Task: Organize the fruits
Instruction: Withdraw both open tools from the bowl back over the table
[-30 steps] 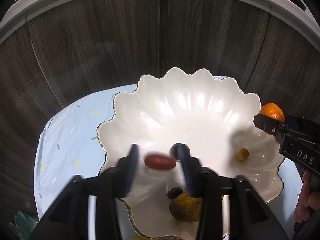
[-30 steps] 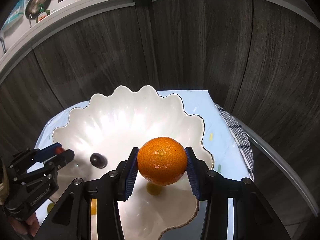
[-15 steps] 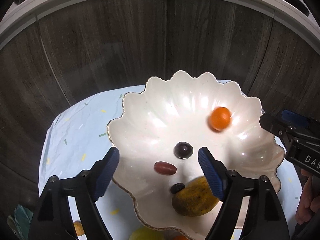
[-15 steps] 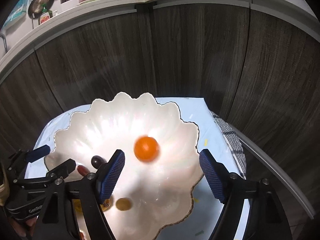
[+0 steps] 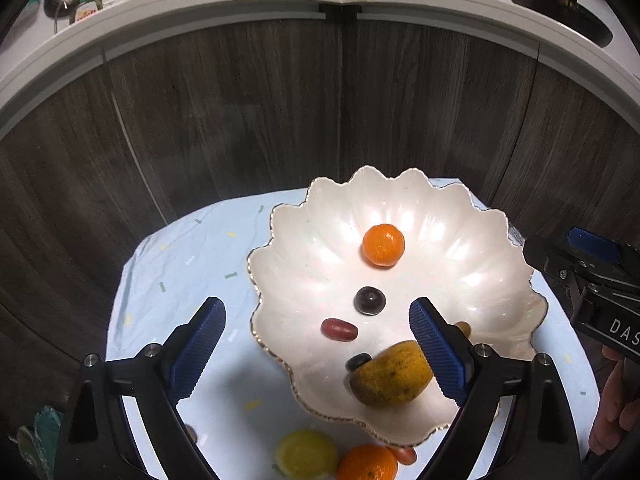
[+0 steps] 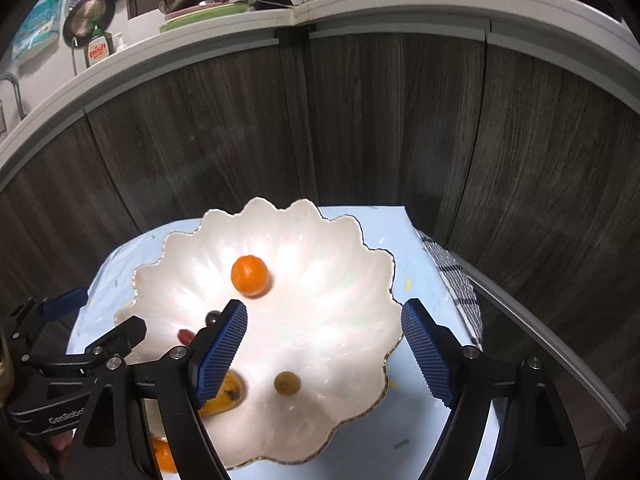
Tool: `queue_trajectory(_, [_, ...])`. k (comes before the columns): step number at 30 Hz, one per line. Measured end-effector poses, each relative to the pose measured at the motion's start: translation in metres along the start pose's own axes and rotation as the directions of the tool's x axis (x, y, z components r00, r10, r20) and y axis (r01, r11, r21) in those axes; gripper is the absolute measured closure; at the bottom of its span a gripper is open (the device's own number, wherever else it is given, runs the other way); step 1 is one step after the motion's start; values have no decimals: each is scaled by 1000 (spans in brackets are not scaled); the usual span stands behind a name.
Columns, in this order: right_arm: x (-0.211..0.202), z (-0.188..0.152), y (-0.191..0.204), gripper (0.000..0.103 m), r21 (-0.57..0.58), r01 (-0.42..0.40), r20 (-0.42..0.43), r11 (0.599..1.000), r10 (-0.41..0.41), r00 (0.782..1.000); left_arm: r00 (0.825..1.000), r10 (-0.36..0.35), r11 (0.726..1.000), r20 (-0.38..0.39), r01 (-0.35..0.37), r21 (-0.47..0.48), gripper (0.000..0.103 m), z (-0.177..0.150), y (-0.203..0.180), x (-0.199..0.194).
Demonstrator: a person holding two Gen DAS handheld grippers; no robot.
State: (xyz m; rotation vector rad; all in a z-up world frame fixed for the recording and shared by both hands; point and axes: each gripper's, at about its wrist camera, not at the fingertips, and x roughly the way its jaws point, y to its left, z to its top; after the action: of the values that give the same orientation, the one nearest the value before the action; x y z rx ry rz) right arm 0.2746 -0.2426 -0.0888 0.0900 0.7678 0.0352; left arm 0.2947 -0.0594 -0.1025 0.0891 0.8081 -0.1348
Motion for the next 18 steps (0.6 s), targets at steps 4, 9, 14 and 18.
queue_trajectory(4, [-11, 0, 4, 23, -2, -4, 11, 1000, 5, 1000, 1000, 3, 1000, 13, -3, -3, 8, 0, 3, -12])
queue_trajectory(9, [-27, 0, 9, 23, -9, -6, 28, 1000, 7, 1000, 999, 6, 1000, 32, -6, -7, 8, -2, 7, -29])
queue_trajectory(14, [-37, -1, 14, 23, -15, -9, 42, 1000, 9, 999, 999, 8, 1000, 43, -8, -10, 8, -5, 11, -41])
queue_trajectory(18, [-44, -2, 20, 23, -21, -10, 49, 1000, 11, 999, 999, 12, 1000, 49, -11, -14, 8, -8, 16, -50])
